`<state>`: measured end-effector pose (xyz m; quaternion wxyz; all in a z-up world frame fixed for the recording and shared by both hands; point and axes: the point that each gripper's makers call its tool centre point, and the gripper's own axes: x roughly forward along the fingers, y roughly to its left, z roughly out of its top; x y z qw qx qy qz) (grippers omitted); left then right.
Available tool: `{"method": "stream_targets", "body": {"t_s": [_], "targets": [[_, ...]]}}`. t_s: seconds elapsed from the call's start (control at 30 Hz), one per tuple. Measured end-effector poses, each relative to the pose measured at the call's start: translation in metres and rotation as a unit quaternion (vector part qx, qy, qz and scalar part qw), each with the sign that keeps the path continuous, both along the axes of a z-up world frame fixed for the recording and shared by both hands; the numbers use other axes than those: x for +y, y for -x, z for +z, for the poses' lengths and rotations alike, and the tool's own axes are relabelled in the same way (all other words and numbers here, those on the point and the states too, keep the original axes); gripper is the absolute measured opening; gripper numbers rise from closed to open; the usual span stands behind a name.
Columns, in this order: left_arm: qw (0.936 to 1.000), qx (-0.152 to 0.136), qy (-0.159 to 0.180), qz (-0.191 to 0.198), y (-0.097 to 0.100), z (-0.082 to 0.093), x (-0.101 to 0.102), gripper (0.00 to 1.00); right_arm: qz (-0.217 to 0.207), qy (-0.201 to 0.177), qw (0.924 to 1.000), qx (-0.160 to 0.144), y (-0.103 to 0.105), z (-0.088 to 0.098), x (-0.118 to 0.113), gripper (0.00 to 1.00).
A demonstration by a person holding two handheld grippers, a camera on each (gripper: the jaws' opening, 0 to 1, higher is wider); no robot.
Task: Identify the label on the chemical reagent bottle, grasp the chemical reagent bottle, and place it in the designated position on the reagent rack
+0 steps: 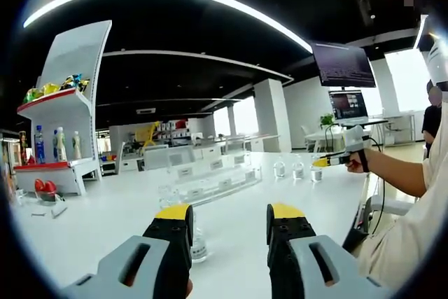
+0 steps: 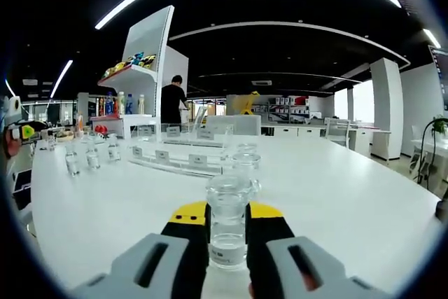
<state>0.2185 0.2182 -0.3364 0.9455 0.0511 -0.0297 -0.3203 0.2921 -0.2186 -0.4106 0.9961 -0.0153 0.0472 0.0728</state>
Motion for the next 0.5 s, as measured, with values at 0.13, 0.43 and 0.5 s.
{"method": "stream_targets", "body": {"t_s": [0.13,0.43,0.5], "targets": [[1.0,0.0,-0.002,-0.002,0.0002,-0.0005,-0.0016,0.43,0.0,-0.003,1.0,0.001,0.0004,-0.0003,-0.0003,0.19],[1.0,0.001,-0.002,0.001,-0.0004,-0.001,0.0001,0.43,-0.005,-0.007,1.0,-0.001,0.0014,0.0001,0.0002,0.19],[1.0,0.001,-0.002,0.001,-0.0005,-0.0011,0.0003,0.43,-0.002,-0.008,1.0,-0.001,0.0018,0.0004,0.0014,0.19]]}}
